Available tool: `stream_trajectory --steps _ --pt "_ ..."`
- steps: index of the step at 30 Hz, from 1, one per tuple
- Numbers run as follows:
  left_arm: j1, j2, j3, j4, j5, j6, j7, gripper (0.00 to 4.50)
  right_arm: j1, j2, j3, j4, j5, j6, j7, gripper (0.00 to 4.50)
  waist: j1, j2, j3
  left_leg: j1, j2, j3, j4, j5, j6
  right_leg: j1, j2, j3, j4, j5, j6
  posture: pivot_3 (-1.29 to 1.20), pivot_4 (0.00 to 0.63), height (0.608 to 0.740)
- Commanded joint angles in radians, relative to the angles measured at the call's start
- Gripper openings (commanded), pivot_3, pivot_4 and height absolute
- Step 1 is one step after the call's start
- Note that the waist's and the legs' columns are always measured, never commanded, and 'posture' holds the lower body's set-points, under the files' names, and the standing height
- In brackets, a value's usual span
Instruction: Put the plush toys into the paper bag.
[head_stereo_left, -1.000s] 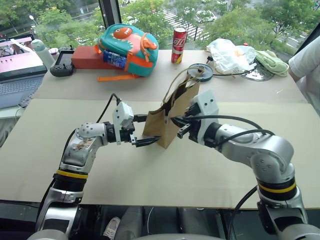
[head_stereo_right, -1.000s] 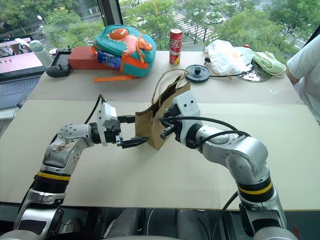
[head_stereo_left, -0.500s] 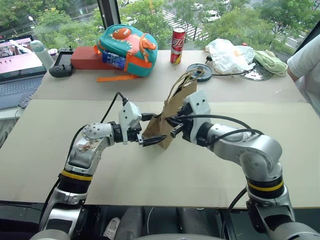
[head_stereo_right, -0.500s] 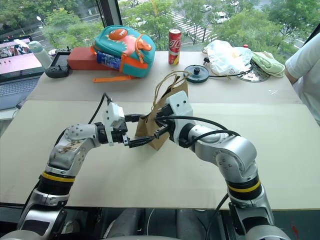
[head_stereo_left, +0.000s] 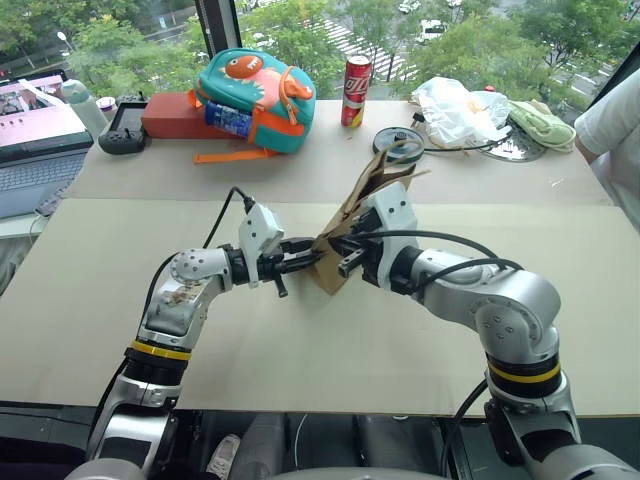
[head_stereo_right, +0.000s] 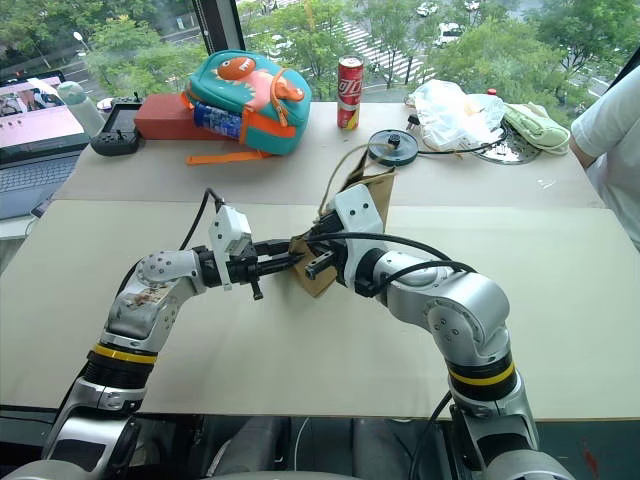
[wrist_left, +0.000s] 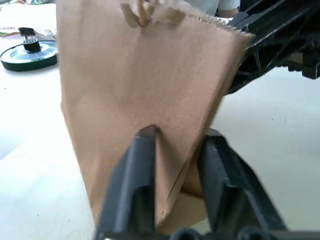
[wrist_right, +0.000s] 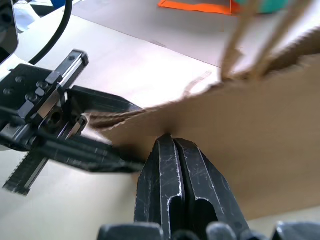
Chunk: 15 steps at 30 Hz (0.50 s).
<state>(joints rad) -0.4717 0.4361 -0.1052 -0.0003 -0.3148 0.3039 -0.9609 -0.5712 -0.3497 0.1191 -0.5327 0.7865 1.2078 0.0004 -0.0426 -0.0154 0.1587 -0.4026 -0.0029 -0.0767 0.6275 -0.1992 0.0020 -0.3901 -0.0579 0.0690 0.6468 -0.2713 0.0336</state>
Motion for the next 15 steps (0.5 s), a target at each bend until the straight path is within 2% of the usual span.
stream_trajectory --steps 1,9,12,15 --pt "-0.04 -0.02 0.03 0.016 -0.006 -0.01 0.042 0.01 -0.011 0.003 -0.033 -0.046 -0.011 0.008 0.011 0.0 0.0 0.0 0.0 0.0 0.0 0.0 0.0 0.0 0.0 0.0 0.0 0.0 0.0 0.0 0.0 0.0 0.15 0.74" --pt "-0.08 -0.04 0.044 0.082 0.006 -0.024 0.094 0.01 -0.003 0.009 -0.07 -0.073 0.003 0.035 0.027 0.0 -0.001 0.0 0.0 0.0 0.0 0.0 0.0 0.0 0.0 0.0 0.0 0.0 0.0 0.0 0.0 0.0 0.15 0.74" --pt "-0.087 -0.046 0.046 0.094 0.001 -0.027 0.097 0.01 0.024 0.004 -0.137 -0.129 0.08 0.062 0.059 0.0 0.001 0.0 0.0 0.0 0.0 0.0 0.0 0.0 0.0 0.0 0.0 0.0 0.0 0.0 0.0 0.0 0.15 0.74" --pt "-0.099 -0.057 0.052 0.107 -0.008 -0.04 0.095 0.01 0.09 -0.047 -0.248 -0.219 0.219 0.065 0.125 0.0 0.004 0.0 0.0 -0.001 0.0 0.0 0.0 0.0 0.0 0.0 0.0 0.0 0.0 0.0 0.0 0.0 0.15 0.74"
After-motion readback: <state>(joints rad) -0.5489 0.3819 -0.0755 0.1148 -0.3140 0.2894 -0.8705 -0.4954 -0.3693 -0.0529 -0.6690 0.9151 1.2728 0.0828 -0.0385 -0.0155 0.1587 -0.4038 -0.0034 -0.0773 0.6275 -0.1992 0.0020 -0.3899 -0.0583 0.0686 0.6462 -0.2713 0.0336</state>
